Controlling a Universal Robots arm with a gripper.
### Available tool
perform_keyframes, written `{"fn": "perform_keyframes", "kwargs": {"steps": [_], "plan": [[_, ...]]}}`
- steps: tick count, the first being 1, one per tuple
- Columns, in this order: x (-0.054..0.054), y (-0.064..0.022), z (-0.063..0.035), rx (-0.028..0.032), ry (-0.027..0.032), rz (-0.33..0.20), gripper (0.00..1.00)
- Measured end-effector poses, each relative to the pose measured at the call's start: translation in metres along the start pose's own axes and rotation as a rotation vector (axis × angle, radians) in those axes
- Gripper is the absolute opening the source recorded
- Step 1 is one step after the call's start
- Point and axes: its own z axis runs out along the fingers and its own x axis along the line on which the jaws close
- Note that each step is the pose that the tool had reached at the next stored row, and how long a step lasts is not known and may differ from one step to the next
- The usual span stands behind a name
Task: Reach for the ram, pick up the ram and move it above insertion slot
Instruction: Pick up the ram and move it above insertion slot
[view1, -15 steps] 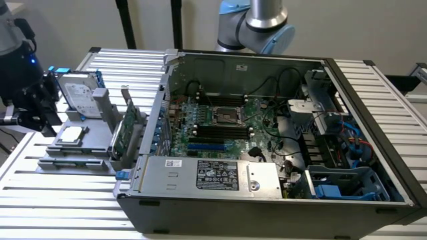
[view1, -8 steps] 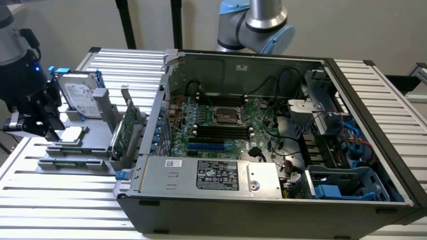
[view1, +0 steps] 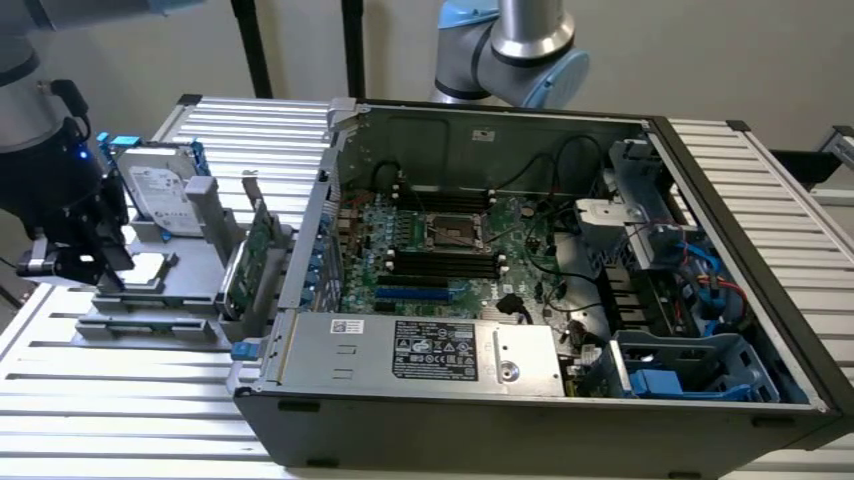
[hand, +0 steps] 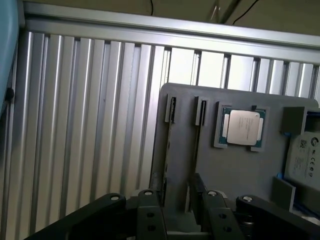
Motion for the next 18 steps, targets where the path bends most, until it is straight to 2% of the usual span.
{"fn": "perform_keyframes", "kwargs": {"steps": [8,12,14,18], "plan": [[0.016,0.0010,0.0147,0.0003,-0.0002,0.000,0.36],[0.015,-0.0035,0.0217,-0.0001,0.0001,-0.001,0.36],[0.012,-0.0056,0.0253,0.0001,-0.0001,-0.001,0.36],[0.004,-0.0040,0.0326,0.0000,0.0001,-0.001,0.36]]}}
